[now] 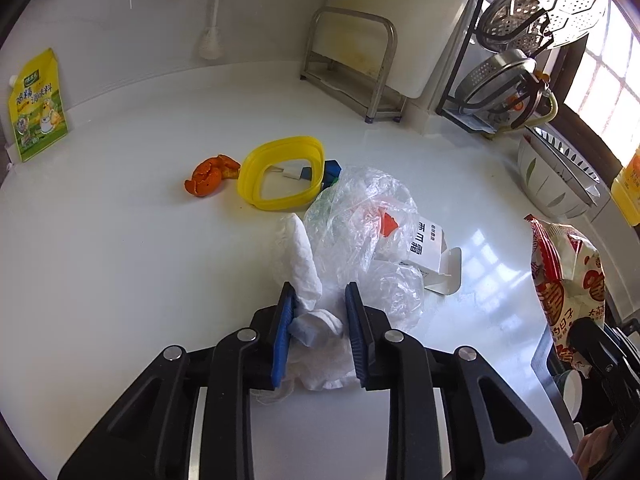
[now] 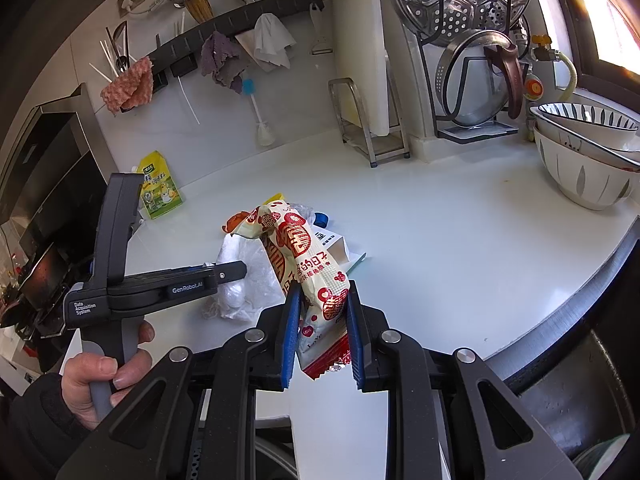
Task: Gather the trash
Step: 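Grasp the white plastic bags with the left tool while the right holds the wrapper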
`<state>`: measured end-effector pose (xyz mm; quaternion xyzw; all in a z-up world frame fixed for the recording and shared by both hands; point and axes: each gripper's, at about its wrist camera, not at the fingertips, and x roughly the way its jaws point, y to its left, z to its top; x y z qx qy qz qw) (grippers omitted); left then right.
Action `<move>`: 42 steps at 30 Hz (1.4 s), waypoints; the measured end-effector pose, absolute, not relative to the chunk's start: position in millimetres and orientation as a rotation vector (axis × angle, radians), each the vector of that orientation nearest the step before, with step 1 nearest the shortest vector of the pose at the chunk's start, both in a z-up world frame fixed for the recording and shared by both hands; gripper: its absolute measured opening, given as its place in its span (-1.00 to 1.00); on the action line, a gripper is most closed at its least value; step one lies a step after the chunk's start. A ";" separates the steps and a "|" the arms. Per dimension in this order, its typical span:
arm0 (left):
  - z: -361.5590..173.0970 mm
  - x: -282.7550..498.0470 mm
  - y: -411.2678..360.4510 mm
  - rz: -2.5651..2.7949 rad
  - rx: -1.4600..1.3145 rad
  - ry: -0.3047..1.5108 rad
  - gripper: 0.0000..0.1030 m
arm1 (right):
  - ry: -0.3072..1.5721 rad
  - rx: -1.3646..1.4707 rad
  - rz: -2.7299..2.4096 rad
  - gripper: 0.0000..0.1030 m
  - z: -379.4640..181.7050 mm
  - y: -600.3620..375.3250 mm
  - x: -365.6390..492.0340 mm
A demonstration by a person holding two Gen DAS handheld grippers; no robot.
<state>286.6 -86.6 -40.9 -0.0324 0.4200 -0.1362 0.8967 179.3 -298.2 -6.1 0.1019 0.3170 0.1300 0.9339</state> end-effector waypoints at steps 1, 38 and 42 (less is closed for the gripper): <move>-37.4 283.1 -84.8 -0.283 -0.064 0.864 -0.72 | 0.649 0.209 0.267 -0.59 -6.4 -297.9 179.3; -32.2 266.3 -97.5 -0.348 -0.016 0.892 -0.64 | 0.637 0.219 0.273 -0.59 -6.0 -297.2 170.5; -33.9 265.8 -98.1 -0.351 -0.016 0.891 -0.23 | 0.639 0.218 0.272 -0.59 -5.4 -296.4 170.5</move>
